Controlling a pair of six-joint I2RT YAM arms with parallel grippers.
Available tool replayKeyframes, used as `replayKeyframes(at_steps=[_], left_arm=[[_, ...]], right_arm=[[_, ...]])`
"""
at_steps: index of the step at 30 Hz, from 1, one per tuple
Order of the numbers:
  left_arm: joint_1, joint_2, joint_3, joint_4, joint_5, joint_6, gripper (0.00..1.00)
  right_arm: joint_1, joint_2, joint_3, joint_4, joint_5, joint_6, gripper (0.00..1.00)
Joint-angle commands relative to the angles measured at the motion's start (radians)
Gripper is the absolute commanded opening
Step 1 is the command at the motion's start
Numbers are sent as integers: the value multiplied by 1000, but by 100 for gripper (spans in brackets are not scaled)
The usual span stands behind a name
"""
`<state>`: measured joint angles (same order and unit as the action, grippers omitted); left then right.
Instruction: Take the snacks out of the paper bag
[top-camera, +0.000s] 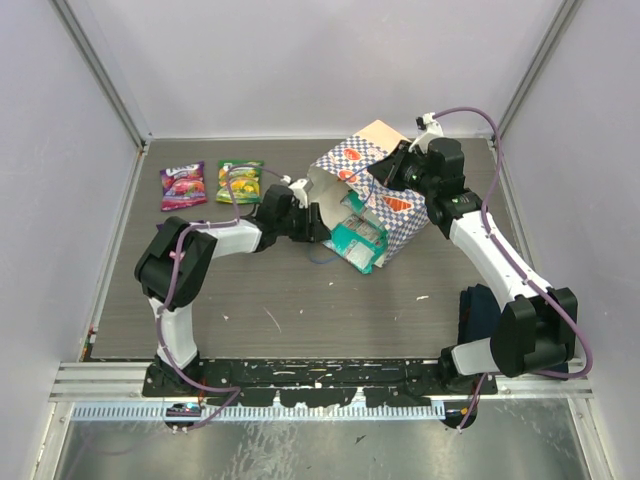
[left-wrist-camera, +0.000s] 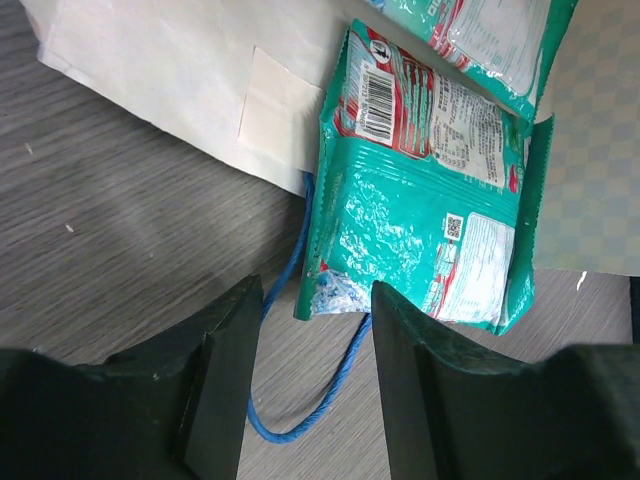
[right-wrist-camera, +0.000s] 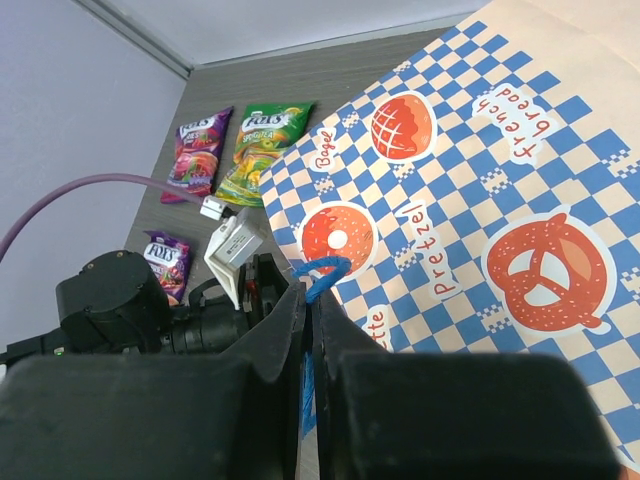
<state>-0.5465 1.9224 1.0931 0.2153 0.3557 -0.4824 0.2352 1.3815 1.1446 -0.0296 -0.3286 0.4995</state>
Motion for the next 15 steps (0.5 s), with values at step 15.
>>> replayKeyframes(at_steps=[15], left_arm=[[3,84,29,110,103,-58,28]], right_arm=[[-5,7,10,72,-13,-7,1]])
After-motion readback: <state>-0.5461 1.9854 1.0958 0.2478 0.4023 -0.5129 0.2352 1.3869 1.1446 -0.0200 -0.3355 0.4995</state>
